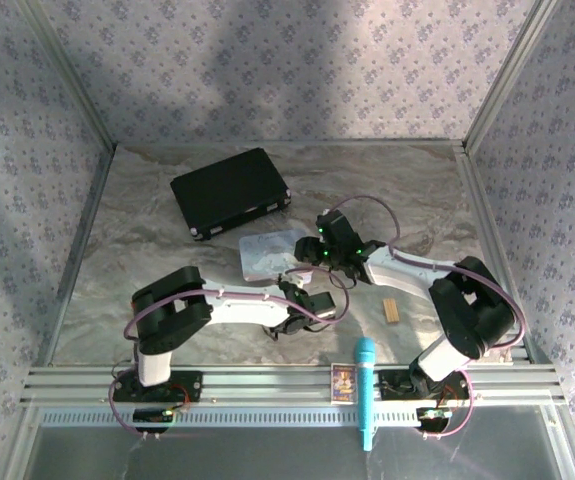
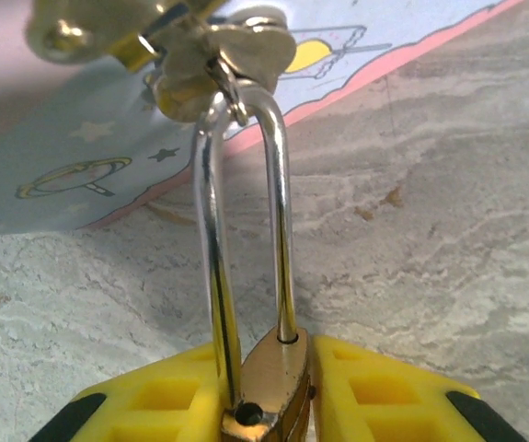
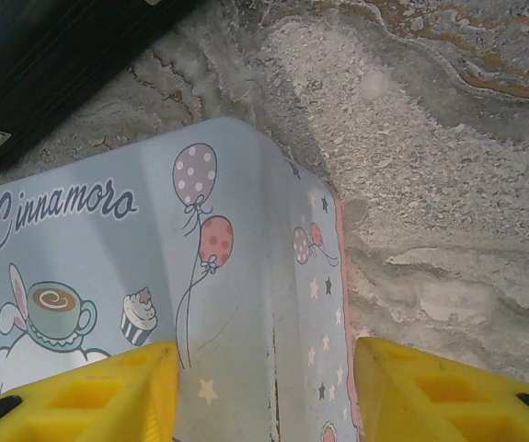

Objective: Unlock a padlock with a key

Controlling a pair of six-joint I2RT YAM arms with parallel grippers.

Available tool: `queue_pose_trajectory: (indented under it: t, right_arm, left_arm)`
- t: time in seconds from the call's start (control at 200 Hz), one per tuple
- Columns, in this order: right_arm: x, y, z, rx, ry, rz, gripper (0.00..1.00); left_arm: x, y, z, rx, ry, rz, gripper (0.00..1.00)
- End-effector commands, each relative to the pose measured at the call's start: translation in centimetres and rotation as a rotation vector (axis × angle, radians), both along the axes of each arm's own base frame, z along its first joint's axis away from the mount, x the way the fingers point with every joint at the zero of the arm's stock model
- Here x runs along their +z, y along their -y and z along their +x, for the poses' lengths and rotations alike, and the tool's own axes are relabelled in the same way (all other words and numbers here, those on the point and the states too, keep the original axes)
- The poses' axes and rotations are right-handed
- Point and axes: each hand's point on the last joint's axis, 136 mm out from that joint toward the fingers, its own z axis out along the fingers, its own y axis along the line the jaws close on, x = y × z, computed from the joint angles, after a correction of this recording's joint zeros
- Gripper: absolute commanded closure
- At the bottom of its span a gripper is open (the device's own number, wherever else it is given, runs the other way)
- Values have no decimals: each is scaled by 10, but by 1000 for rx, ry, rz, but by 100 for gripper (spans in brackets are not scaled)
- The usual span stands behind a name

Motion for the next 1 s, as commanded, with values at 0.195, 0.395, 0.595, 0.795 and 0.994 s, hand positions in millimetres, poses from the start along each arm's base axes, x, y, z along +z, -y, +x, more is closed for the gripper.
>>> queue_pose_trajectory:
  t: [0.195, 0.395, 0.595, 0.795, 0.994]
  right_arm:
    - [-62, 44, -31, -62, -181, -185, 47]
    - [-66, 43, -32, -64, -188, -185, 47]
    - [-68, 41, -31, -63, -190, -186, 47]
    - [-66, 41, -30, -64, -182, -186, 47]
    - [-60, 40, -27, -63, -172, -179, 47]
  left_arm:
    - [4, -3, -9, -37, -20, 33, 70]
    - [10, 3, -16, -58, -5, 27, 72]
    - [9, 5, -18, -60, -10, 49, 73]
    - [9, 13, -20, -88, -9, 23, 73]
    - [8, 16, -21, -100, -20, 11, 73]
